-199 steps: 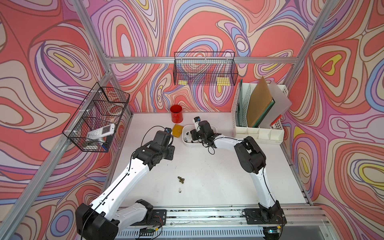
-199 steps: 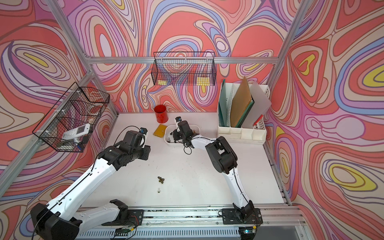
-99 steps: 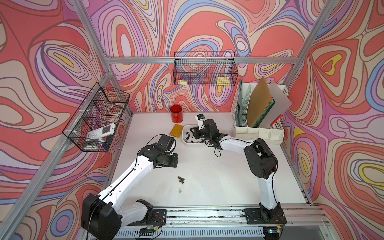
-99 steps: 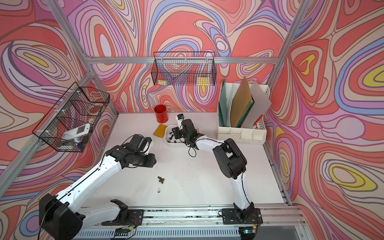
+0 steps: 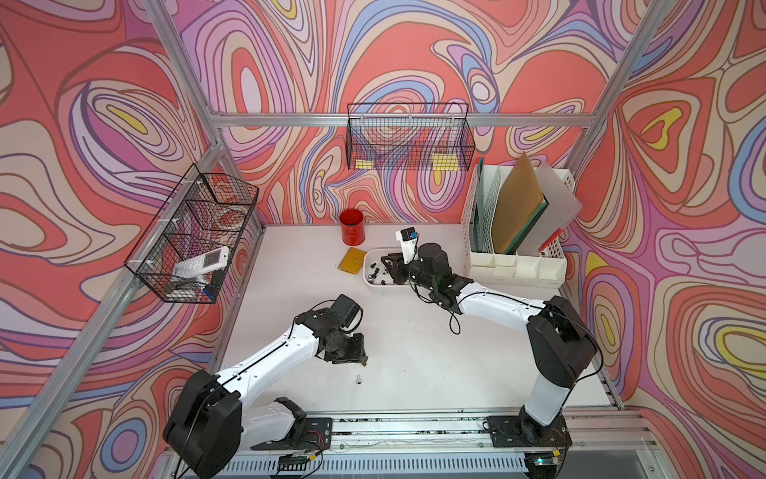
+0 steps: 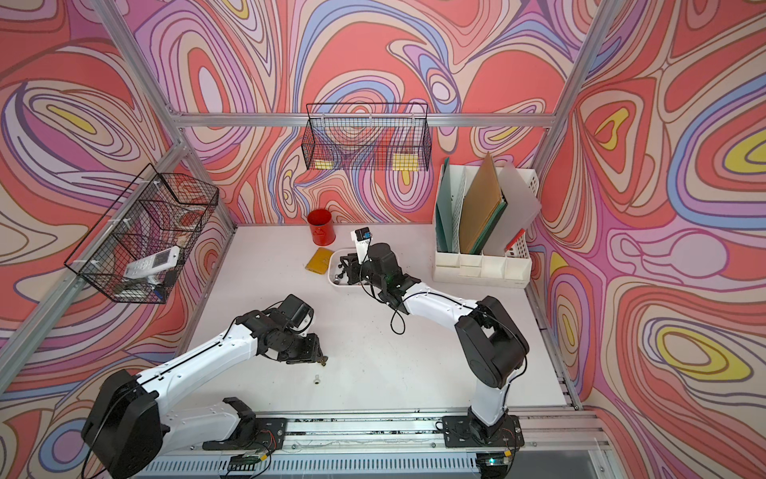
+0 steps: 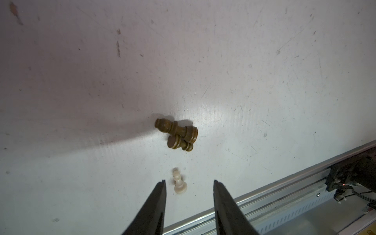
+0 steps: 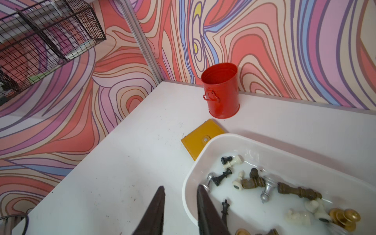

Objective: Put the chess pieces into the storage box
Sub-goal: Pick up the chess piece at the center of the board.

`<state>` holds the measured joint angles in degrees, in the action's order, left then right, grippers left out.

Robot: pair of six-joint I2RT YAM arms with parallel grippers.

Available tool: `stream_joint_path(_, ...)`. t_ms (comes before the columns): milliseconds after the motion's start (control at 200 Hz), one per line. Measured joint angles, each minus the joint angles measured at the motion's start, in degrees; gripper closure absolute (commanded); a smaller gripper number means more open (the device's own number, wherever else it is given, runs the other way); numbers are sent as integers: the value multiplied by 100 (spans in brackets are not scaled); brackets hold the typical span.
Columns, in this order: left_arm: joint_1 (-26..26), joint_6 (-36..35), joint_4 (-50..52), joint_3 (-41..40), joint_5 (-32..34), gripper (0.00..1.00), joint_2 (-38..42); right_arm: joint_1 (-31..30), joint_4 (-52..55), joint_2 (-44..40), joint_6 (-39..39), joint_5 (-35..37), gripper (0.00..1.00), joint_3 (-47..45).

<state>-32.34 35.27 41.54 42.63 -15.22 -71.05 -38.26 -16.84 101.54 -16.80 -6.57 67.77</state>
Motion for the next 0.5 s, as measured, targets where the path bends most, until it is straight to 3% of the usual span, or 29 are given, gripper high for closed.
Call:
stream_joint_path(110, -7, 46, -208, -105, -26, 57, -168, -4, 76, -210, -26, 15, 71, -140)
stream_joint_path(190, -17, 70, -396, -170, -28, 65, -306, -9, 94, -354, -26, 17, 71, -140)
stream_joint_path(501, -87, 55, -846, -142, 59, 65, -1010, -9, 63, -586, -85, 15, 70, -256)
